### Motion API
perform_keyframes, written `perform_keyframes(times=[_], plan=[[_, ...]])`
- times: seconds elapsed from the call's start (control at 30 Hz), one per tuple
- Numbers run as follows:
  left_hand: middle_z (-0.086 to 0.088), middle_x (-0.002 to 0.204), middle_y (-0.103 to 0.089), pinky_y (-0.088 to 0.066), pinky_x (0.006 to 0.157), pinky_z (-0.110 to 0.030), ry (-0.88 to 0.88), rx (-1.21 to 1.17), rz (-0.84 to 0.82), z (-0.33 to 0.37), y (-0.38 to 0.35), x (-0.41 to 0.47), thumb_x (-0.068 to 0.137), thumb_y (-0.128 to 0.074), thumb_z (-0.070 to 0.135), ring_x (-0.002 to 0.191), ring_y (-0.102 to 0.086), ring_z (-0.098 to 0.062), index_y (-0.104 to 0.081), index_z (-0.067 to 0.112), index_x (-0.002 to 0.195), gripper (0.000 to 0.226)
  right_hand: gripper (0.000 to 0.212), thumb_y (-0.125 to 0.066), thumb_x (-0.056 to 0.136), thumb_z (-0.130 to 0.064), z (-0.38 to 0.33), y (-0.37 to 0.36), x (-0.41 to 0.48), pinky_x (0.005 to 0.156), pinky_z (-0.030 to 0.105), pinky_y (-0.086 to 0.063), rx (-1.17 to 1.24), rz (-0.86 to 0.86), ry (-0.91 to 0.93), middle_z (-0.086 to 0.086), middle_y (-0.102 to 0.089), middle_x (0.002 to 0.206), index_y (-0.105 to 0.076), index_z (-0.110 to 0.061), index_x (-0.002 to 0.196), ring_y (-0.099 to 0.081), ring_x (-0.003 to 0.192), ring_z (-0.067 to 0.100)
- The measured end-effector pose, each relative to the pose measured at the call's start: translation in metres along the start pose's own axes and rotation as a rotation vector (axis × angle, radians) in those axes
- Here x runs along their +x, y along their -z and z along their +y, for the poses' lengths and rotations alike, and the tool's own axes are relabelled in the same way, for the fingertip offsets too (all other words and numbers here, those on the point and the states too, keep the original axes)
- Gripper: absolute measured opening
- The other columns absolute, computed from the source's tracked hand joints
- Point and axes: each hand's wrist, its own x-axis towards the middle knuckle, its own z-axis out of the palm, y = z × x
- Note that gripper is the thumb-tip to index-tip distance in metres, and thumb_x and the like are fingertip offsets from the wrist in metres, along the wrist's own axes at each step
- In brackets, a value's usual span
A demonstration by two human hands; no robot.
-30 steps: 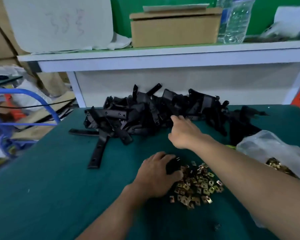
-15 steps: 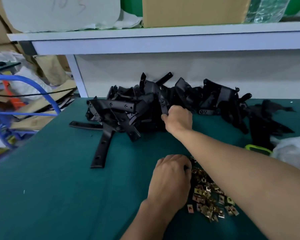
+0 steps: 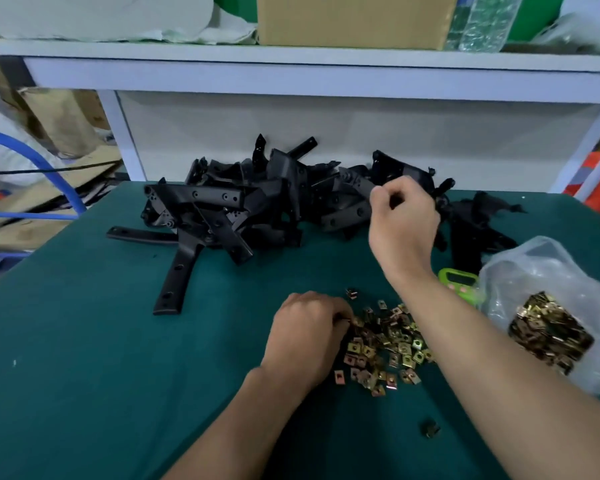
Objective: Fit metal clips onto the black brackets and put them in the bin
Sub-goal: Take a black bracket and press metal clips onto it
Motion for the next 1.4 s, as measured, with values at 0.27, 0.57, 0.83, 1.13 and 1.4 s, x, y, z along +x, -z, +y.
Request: perform_keyframes(times=[0.27, 0.57, 0.83, 1.13, 1.4], plan=[[0.021, 0.080, -0.074, -0.051, 0.071, -0.019, 0.500, -0.558, 0.242, -0.007, 0.021, -0.012, 0.095, -0.065, 0.021, 0.080, -0.068, 0.004, -0.063, 0.033, 0.085, 0.016, 0.016, -0.076, 0.083, -0.027, -0.004, 0.086, -0.030, 0.055, 0.013, -0.042, 0.312, -0.022, -0.175, -0.014, -0.060, 0.058, -0.074, -0.027, 0.066, -0.050, 0.057, 0.002], [0.019, 0.064, -0.071, -0.042, 0.054, -0.006, 0.500, -0.491, 0.128, 0.010, 0.022, -0.033, 0.075, -0.088, 0.024, 0.060, -0.065, 0.002, -0.072, 0.031, 0.069, 0.019, 0.017, -0.085, 0.082, -0.026, 0.001, 0.092, -0.126, 0.071, 0.035, -0.051, -0.186, -0.119, 0.589, -0.007, -0.073, 0.085, -0.074, -0.013, 0.081, -0.060, 0.080, 0.017], [0.014, 0.055, -0.061, -0.039, 0.049, -0.017, 0.578, -0.181, 0.114, -0.015, 0.038, -0.032, 0.068, -0.090, 0.042, 0.056, -0.057, 0.000, -0.062, 0.026, 0.062, 0.033, 0.013, -0.062, 0.095, -0.024, 0.000, 0.082, -0.137, 0.082, 0.023, -0.048, -0.072, -0.503, 0.318, -0.019, -0.068, 0.090, -0.075, -0.026, 0.094, -0.062, 0.089, 0.006], [0.014, 0.057, -0.066, -0.045, 0.047, -0.018, 0.557, -0.281, 0.140, -0.021, 0.034, -0.028, 0.082, -0.084, 0.036, 0.059, -0.062, -0.006, -0.070, 0.023, 0.063, 0.027, 0.058, -0.059, 0.072, 0.001, 0.020, 0.088, -0.121, 0.125, 0.030, -0.010, -0.538, -0.818, 0.319, -0.005, -0.048, 0.150, -0.062, -0.026, 0.123, -0.029, 0.144, 0.017], [0.008, 0.053, -0.060, -0.039, 0.050, -0.014, 0.497, -0.217, 0.116, -0.021, 0.036, -0.030, 0.086, -0.075, 0.049, 0.063, -0.058, -0.009, -0.069, 0.022, 0.060, 0.038, 0.025, -0.060, 0.098, -0.024, 0.005, 0.092, -0.117, 0.084, 0.030, -0.049, -0.198, -0.421, 0.260, -0.015, -0.062, 0.090, -0.058, -0.036, 0.119, -0.059, 0.089, 0.007]])
